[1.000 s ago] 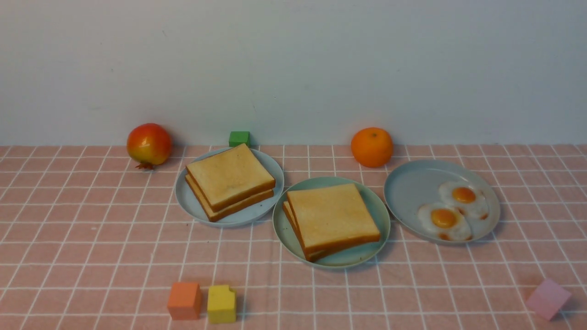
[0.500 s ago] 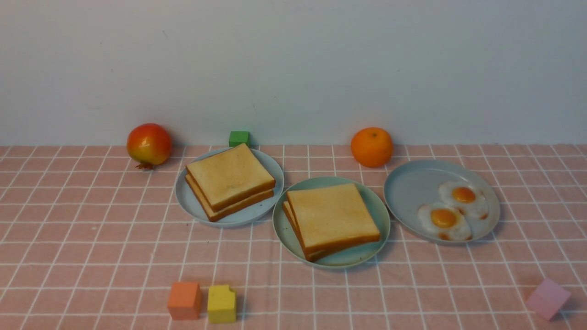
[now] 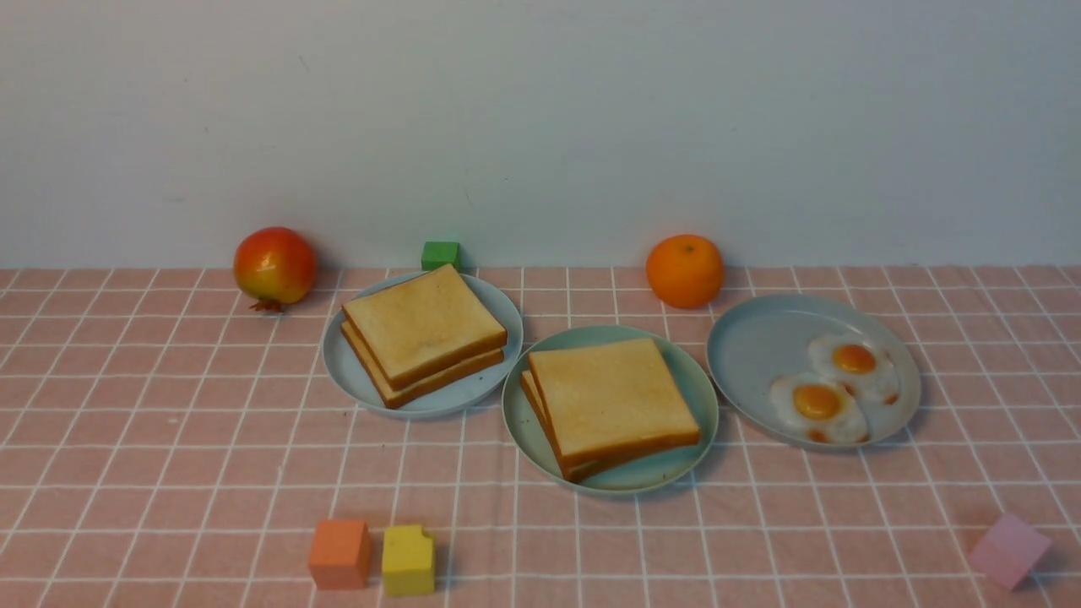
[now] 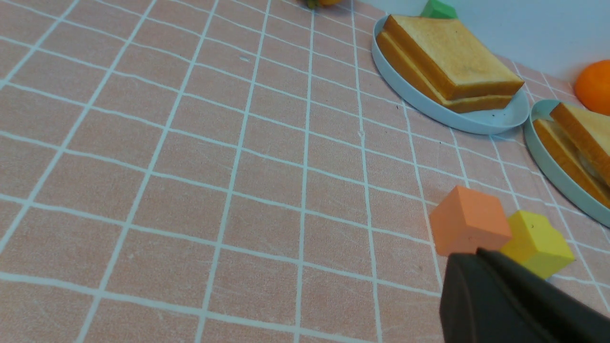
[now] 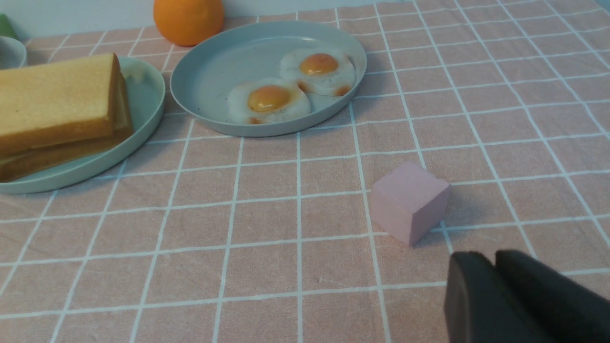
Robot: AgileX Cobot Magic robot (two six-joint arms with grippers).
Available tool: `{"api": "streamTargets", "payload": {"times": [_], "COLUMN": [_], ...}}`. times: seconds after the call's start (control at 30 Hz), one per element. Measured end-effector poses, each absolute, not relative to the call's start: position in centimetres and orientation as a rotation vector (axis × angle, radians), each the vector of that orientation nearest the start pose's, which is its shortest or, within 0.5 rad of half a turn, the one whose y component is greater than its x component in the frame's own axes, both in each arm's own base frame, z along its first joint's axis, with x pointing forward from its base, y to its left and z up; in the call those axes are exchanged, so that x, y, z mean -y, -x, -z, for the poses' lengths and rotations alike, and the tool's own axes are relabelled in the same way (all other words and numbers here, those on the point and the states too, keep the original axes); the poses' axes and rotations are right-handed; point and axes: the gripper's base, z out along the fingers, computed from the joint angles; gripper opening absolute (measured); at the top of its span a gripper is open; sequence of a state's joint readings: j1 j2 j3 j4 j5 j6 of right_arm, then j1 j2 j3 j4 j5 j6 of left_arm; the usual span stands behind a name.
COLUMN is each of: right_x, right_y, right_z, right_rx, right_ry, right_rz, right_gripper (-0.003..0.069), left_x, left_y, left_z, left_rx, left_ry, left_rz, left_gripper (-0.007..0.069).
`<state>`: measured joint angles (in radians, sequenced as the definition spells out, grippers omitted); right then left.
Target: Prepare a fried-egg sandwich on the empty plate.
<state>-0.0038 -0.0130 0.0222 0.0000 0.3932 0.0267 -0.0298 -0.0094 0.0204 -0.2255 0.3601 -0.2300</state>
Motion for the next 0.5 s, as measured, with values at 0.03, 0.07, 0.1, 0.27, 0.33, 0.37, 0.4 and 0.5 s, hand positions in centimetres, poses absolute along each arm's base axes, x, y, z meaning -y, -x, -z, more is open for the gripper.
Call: {"api": "streamTargets", "payload": {"times": [0.03, 0.07, 0.1, 0.27, 0.33, 0.37, 0.4, 0.5], "right_x": [0.02, 0.02, 0.02, 0.02, 0.02, 0.02, 0.02, 0.02], "right_y": [-5.19, -5.19, -5.19, -5.19, -5.19, -5.19, -5.19, -5.19], "right_z": [-17.11, -17.11, -17.11, -17.11, -17.11, -17.11, -17.11, -17.11], "right_rx": [-1.886, -1.886, -1.886, -1.886, -1.886, -1.886, -1.886, -1.886], "right_ry": [-0.029, -0.029, -0.029, -0.029, -0.029, -0.029, -0.029, -0.029], "right_rz": [-0.016, -0.016, -0.016, -0.016, -0.016, -0.016, -0.016, -0.016], "right_gripper": [0.0104, 0.0104, 0.0106, 0.0113, 0.0115, 0.0118, 0.0118, 0.0123], "left_x": [0.88, 0.88, 0.88, 0.88, 0.88, 0.88, 0.88, 0.88], "left_y": [-5.26, -5.26, -5.26, -5.26, -5.26, -5.26, -5.26, -5.26], "left_z": [-17.52, -17.52, -17.52, -17.52, -17.52, -17.52, -17.52, -17.52], "left_rx": [-1.836, -1.836, -1.836, -1.836, -1.836, -1.836, -1.836, -1.836], "left_ry": [0.326, 0.326, 0.326, 0.326, 0.326, 0.326, 0.326, 0.326], "left_rz": [0.401, 0.401, 0.401, 0.401, 0.401, 0.401, 0.401, 0.401], "left_gripper": [0.0012, 0.0012, 0.0012, 0.0012, 0.0012, 0.0012, 0.0012, 0.0012]}}
